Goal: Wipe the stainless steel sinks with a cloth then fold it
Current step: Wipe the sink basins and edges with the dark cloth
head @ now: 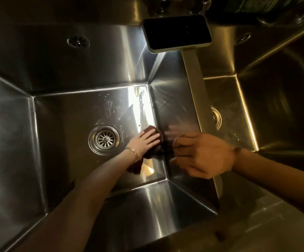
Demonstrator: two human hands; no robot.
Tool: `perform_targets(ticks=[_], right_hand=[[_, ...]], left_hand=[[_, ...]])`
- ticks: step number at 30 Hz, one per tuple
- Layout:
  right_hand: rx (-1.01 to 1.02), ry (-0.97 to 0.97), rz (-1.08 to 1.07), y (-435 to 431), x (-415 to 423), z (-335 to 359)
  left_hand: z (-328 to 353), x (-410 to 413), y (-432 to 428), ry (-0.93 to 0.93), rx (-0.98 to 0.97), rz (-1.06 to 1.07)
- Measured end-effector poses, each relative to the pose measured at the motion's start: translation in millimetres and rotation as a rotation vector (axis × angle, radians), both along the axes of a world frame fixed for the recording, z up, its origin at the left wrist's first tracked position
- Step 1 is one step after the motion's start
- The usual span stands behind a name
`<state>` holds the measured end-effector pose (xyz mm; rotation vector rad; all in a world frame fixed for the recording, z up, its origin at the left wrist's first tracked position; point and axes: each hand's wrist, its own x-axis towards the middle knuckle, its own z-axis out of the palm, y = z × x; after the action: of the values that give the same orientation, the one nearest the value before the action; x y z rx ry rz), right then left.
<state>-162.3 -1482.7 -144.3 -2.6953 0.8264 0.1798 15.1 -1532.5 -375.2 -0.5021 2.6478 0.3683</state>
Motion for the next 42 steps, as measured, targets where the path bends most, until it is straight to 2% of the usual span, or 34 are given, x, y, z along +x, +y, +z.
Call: perform_targets(ticks=[2,4,10,15,18,21,26,29,32,35,37,39,42], right_hand=[[0.021,0.009,0.011,-1,-1,0],[0.036,0.017,0.046,-3,-3,1],[-0.044,0.027,0.064,-56,-7,6],[0.072,0.069,0.068,-72,-4,4],[0.111,0.044,0.042,-72,-7,2],[0.102,0.041,0.047,-72,-9,-1],[0.105,0.029,0.051,-73,-11,0],[0.090,0.025,0.054,-71,-10,0],[0.083,0.013,0.050,-72,-9,0],[0.095,0.005,0.054,-72,-9,0],[0.111,0.004,0.053,-72,-9,0],[0.121,0.008,0.052,-72,-8,1],[0.124,0.017,0.046,-72,-8,2]], left_hand=[[8,-12,-27,-0.005,0.022,0.246],[18,-17,-31,-0.002,0.041,0.341],[12,19,-22,-0.037,-0.025,0.309],[-2,5,-56,-0.018,-0.115,0.057],[-5,-6,-88,0.021,-0.164,0.127],[-2,-18,-129,-0.004,-0.231,0.265],[2,-15,-151,0.018,-0.130,0.473],[3,16,-138,0.097,-0.037,0.693],[3,61,-127,0.105,-0.023,0.914],[5,92,-119,0.138,0.033,1.247],[6,92,-115,0.156,0.050,1.335],[5,78,-112,0.158,0.048,1.279],[7,47,-109,0.087,0.091,1.011]])
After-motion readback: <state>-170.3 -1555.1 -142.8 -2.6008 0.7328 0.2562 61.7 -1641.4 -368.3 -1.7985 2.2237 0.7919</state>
